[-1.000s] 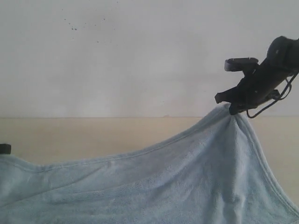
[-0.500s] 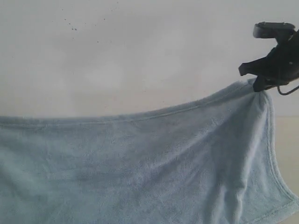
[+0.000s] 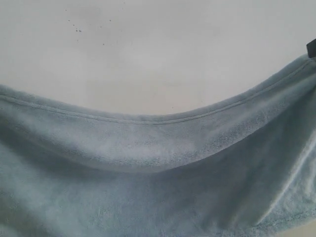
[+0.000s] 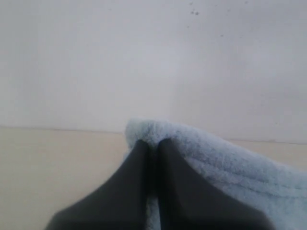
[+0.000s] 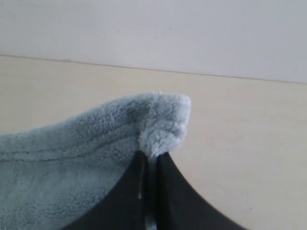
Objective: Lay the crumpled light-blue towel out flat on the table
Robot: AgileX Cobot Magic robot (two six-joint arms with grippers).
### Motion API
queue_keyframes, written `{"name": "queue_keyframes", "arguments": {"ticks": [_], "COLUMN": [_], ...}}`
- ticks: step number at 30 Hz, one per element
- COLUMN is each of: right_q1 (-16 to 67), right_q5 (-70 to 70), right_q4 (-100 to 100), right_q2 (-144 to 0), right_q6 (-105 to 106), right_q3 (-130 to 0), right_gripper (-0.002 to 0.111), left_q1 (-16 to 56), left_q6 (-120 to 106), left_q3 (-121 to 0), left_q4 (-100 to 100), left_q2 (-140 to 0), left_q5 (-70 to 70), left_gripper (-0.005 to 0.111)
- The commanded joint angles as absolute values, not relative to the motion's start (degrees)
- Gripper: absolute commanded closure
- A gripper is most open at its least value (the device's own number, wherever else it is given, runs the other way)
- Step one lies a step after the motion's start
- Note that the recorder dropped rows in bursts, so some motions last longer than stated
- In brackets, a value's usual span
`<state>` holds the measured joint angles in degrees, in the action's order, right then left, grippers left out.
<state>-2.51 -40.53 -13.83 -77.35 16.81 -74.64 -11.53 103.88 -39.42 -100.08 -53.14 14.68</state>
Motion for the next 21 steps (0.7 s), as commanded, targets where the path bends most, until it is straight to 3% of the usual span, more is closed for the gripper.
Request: {"name": "queue_keyframes", "arguments": {"ticks": [1,15,21], "right_q1": [-2.83,-2.64,-1.38], "right_q5": [-39.59,-37.57,-38.25], "right_q4": [-13.57,-6.74,2.13], "right_q2": [-69.15,-56.27,-53.63], "right_q6": [16.51,8.63,3.34], "right_q3": [-70.58,-61.26,-61.26], "right_gripper": [0.107,0.107,0.107], "left_q1": [-8.33,0.77,5.20], "left_q6": [102.03,93.36,53.11], "left_q3": [-37.07,-33.68,-34.51], "left_q4": [-99.95,-99.95,-64.93], "left_q2": [-48.93,-33.87,-26.67], "left_q5": [13.49,-9.98,-27.58], "left_gripper": [0.103,0.103,0.103]}}
